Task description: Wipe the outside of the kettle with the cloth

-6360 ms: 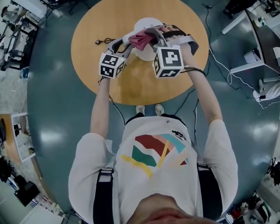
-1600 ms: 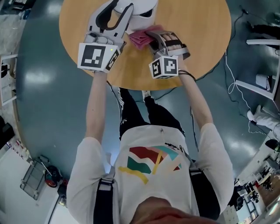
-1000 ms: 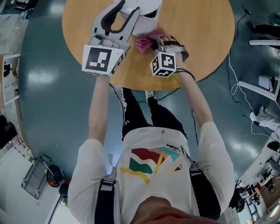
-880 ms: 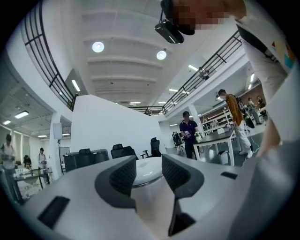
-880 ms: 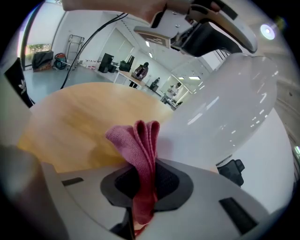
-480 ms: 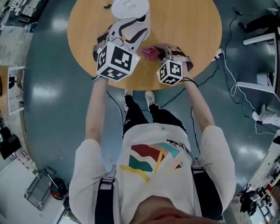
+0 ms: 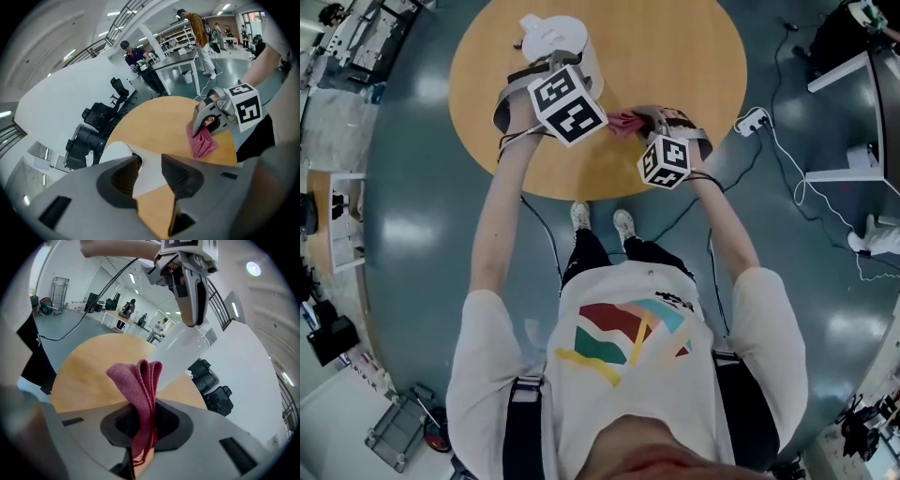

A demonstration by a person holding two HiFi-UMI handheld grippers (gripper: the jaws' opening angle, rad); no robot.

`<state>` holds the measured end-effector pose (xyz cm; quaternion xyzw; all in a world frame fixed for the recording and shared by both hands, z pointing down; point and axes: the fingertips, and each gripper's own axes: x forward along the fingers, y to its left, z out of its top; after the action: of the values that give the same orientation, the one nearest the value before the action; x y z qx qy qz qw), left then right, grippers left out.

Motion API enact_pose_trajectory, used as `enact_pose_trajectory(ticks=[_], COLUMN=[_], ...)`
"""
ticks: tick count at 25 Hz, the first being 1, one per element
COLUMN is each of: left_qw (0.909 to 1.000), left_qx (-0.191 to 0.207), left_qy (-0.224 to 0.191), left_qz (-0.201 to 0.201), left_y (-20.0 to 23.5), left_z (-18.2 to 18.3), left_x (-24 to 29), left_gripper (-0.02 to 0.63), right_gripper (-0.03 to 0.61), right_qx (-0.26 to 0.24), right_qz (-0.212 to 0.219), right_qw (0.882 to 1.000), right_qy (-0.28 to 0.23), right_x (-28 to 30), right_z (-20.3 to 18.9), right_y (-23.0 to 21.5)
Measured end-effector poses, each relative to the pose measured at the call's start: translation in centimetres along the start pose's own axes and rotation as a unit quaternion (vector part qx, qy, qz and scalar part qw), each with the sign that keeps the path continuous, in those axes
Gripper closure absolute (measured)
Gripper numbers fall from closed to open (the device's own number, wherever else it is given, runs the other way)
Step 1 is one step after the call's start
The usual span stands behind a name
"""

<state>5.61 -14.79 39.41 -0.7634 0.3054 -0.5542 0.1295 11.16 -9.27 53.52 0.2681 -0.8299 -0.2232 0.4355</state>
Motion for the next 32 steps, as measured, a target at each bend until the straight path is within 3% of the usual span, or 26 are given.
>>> enact_pose_trajectory(ticks=[3,5,7,11,15,19,26,32], left_qw=[0.9992,0.9983,0.9982,0.9993,0.9977,0.9966,0.9951,0.9955], left_qx=[-0.001,0.011,0.022,0.021,0.064,0.077,0.093,0.069], left_qy=[0.039,0.055,0.051,0.024,-0.001,-0.009,0.016,0.047], left_qz=[-0.002,0.013,0.024,0.019,0.025,0.025,0.030,0.044], left_y=[-0.2,0.3,0.8,0.9,0.6,0.6,1.2,3.1], left_z=[0.0,-0.2,-0.1,-0.1,-0.8,-2.9,-8.7,-13.3], left_x=[0.8,1.3,1.5,1.4,0.7,-0.1,-2.1,-2.6], left_gripper=[0.414,0.485,0.532,0.535,0.545,0.545,0.545,0.543], right_gripper=[0.531,0.531,0.531,0.531,0.531,0.531,0.531,0.531], right_qx=[0.004,0.007,0.013,0.023,0.017,0.009,-0.019,-0.055], right_qz=[-0.001,-0.003,-0.005,-0.008,-0.003,-0.002,-0.004,-0.003], right_qw=[1.000,1.000,1.000,1.000,1.000,1.000,1.000,0.997], right_qy=[0.004,0.006,0.009,0.010,0.006,0.001,-0.014,-0.046], right_x=[-0.9,-1.1,-1.1,-0.7,-0.2,0.4,2.1,3.2], right_z=[-0.5,-0.9,-1.4,-1.4,-0.4,0.2,3.4,6.9], right_y=[0.0,-0.3,-0.6,-1.1,-1.4,-2.3,-3.9,-5.1])
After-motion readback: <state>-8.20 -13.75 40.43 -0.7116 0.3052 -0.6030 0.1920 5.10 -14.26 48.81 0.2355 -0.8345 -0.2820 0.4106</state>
